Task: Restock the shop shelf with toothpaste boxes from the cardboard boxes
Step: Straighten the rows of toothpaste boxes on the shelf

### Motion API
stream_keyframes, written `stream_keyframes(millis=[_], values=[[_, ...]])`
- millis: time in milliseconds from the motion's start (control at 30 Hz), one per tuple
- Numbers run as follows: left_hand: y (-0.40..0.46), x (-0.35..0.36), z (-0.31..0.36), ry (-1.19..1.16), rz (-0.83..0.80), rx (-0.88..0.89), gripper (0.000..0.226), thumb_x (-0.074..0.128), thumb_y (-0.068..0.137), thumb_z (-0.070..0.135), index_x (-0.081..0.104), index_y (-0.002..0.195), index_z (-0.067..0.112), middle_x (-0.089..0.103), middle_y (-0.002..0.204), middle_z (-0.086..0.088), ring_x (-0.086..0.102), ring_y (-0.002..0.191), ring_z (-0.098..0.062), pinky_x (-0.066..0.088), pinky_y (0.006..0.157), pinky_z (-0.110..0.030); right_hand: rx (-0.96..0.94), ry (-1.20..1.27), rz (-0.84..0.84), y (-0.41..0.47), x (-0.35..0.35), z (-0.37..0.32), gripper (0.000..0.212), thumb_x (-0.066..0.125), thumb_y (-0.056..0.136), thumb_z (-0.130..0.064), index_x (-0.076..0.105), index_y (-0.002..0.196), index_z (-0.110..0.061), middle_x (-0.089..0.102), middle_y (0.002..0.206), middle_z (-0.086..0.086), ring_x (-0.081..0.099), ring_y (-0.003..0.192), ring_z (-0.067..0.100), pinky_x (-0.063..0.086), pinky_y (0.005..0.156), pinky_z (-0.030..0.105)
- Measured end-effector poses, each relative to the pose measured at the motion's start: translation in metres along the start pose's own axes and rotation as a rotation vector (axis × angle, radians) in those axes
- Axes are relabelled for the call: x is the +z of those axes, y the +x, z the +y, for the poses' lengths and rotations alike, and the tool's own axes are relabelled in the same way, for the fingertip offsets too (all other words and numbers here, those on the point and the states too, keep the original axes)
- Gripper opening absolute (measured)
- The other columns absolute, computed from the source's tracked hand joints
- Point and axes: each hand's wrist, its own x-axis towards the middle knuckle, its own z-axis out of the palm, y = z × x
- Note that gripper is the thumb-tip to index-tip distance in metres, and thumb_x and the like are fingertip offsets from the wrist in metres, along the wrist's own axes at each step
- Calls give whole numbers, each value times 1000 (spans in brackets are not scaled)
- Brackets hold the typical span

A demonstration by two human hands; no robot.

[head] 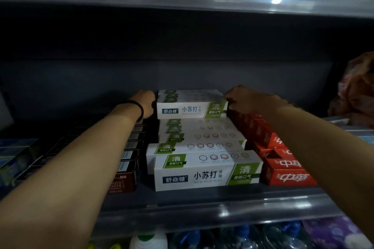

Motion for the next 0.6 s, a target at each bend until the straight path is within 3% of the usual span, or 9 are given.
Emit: stream_keyframes(millis=[100,200,600], values=[[12,7,6,-49,-9,20,7,55,90,4,61,87,5,62,94,-11,59,86,-26,48,72,-33,-4,-21,-6,12,6,3,29,54,94,-17,59,121,-9,54,128,10,51,114,25,39,89,30],[19,13,10,-54,9,6,18,54,90,4,64,104,0,63,105,-16,61,94,-29,48,73,-32,-3,3,-21,18,8,5,23,52,96,-17,62,113,-5,56,123,11,51,112,25,39,88,29],[24,17,13,-86,88,17,11,55,91,5,65,88,0,61,94,-12,60,89,-29,46,72,-33,-27,70,39,21,6,13,23,52,96,-13,70,110,-9,62,117,7,56,104,21,43,90,30]])
